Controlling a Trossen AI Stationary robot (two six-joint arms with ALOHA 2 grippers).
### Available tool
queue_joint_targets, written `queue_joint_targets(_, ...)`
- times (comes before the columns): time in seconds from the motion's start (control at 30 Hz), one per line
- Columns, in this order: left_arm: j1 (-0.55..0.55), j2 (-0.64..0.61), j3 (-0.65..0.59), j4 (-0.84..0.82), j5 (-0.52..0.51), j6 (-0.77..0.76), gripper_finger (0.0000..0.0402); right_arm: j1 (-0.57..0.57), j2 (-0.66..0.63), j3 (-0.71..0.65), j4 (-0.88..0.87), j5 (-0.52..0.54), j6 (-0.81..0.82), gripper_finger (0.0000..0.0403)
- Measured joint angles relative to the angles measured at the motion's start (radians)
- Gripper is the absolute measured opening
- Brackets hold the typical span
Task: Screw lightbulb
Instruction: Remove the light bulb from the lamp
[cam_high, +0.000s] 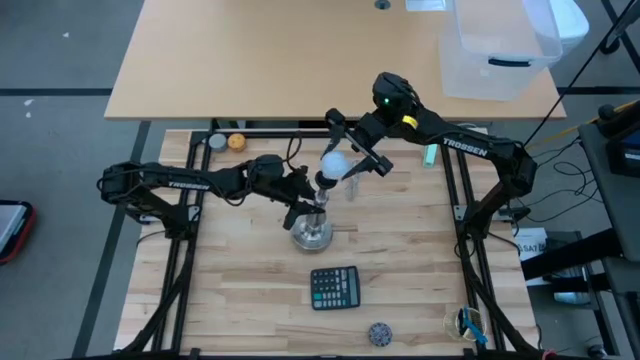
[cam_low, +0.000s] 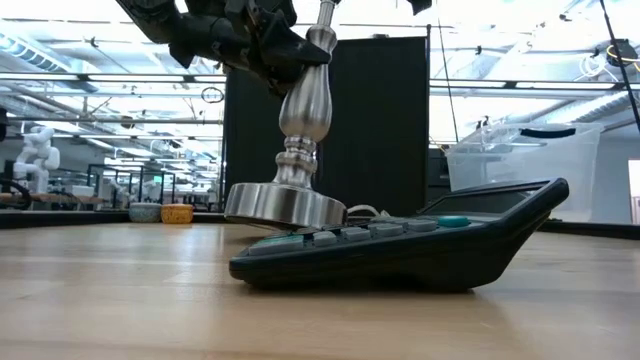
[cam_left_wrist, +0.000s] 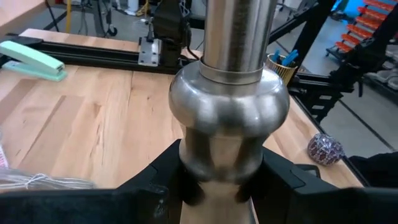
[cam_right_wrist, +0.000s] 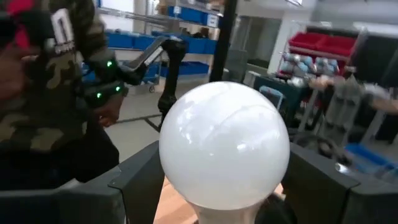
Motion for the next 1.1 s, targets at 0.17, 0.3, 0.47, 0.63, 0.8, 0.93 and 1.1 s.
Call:
queue_joint_targets(0.17, 0.015, 0.015, 0.002, 0.013, 0.060, 0.019, 0.0136, 0.005, -0.002, 0.004, 0.004, -0.084, -0.084, 0.0277)
queue_joint_targets(0.3, 0.029, 0.014, 0.002, 0.008, 0.063, 0.023, 0.0136, 0.010, -0.003, 0.004, -0.008, -0.114, -0.105, 0.0277)
queue_joint_targets(0.47, 0.037, 0.015, 0.002, 0.009, 0.051, 0.015, 0.0136, 0.016, -0.002, 0.003, 0.035, -0.051, -0.061, 0.0277)
queue_joint_targets(0.63, 0.035, 0.014, 0.002, 0.008, -0.046, 0.038, 0.0135, 0.021, -0.002, 0.003, 0.060, 0.024, 0.047, 0.0277)
queue_joint_targets(0.8, 0.035, 0.014, 0.002, 0.007, -0.254, 0.050, 0.0135, 0.034, -0.002, 0.003, 0.049, 0.112, 0.088, 0.0277)
queue_joint_targets(0.93, 0.037, 0.014, 0.002, -0.009, -0.463, 0.082, 0.0135, 0.034, -0.002, 0.003, 0.048, 0.218, 0.098, 0.0277)
queue_joint_targets(1.1, 0.039, 0.013, 0.005, -0.054, -0.605, 0.050, 0.0135, 0.022, -0.001, 0.003, 0.034, 0.334, 0.119, 0.0277)
